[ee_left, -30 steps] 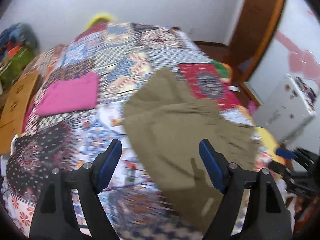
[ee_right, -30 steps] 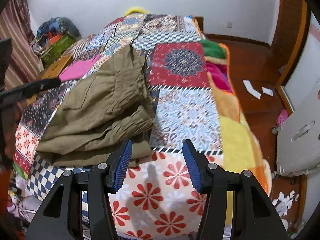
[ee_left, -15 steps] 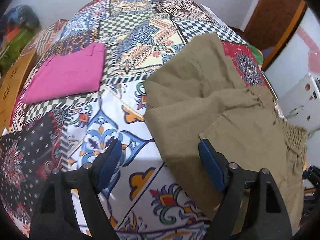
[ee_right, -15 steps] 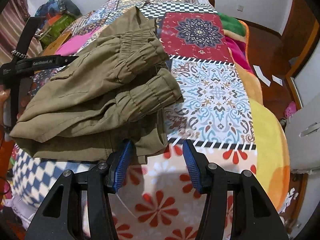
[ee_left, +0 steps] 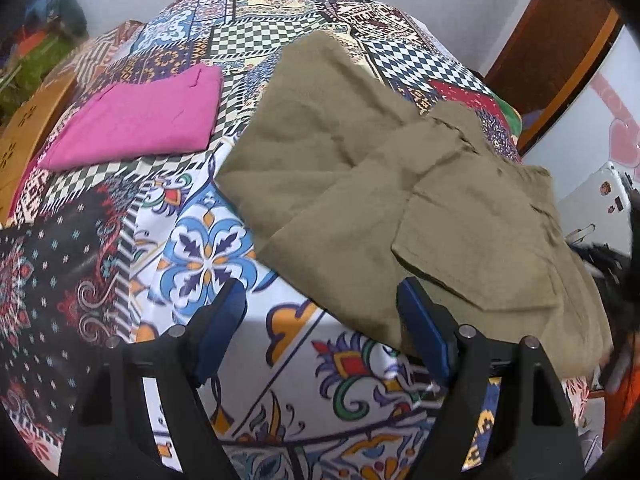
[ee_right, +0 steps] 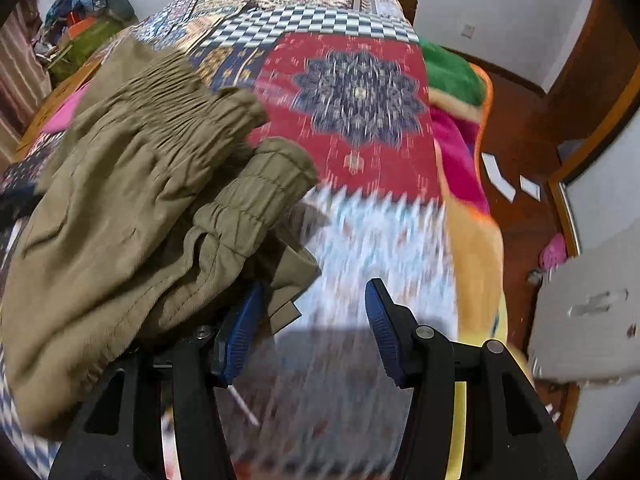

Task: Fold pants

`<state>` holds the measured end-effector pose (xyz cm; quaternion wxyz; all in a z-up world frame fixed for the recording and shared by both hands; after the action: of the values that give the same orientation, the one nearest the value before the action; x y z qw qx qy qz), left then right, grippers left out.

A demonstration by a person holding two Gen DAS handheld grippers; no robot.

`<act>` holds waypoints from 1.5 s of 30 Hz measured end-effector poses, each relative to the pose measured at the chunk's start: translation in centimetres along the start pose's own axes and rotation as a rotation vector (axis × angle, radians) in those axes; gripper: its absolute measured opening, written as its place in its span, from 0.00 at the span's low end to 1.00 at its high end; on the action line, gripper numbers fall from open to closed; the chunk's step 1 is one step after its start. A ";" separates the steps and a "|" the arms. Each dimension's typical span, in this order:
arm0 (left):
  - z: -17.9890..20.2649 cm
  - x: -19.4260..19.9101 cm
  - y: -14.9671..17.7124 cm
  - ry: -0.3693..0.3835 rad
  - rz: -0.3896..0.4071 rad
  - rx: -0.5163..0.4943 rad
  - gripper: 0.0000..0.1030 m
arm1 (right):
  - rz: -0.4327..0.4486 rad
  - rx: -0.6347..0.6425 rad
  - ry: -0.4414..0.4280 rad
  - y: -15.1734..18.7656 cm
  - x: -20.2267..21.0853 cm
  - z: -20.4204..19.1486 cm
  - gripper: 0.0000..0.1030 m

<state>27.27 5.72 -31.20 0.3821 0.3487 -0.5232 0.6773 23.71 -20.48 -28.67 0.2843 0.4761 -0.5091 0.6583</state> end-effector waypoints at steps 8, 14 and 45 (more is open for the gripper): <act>-0.4 0.8 0.9 -0.006 0.017 0.052 0.78 | 0.051 0.086 0.008 -6.0 -2.9 -0.7 0.48; -1.0 1.2 0.9 -0.015 0.026 0.085 0.77 | 0.071 0.100 0.028 -8.4 -3.6 -1.0 0.48; 1.2 0.1 -1.0 -0.011 0.043 -0.063 0.35 | 0.055 -0.017 -0.086 1.0 2.1 -4.3 0.52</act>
<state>28.14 4.72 -30.41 0.3751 0.3288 -0.5539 0.6666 20.59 -16.99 -27.24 0.2481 0.4875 -0.5392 0.6404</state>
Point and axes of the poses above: each gripper's, at about its wrist camera, not at the fingertips, and x roughly against the way its jaws point, z to its right, y to its underside, the point moved 7 cm from there along -x, roughly the way its jaws point, and after that the axes turned 3 degrees about y, right-handed, at the moved point
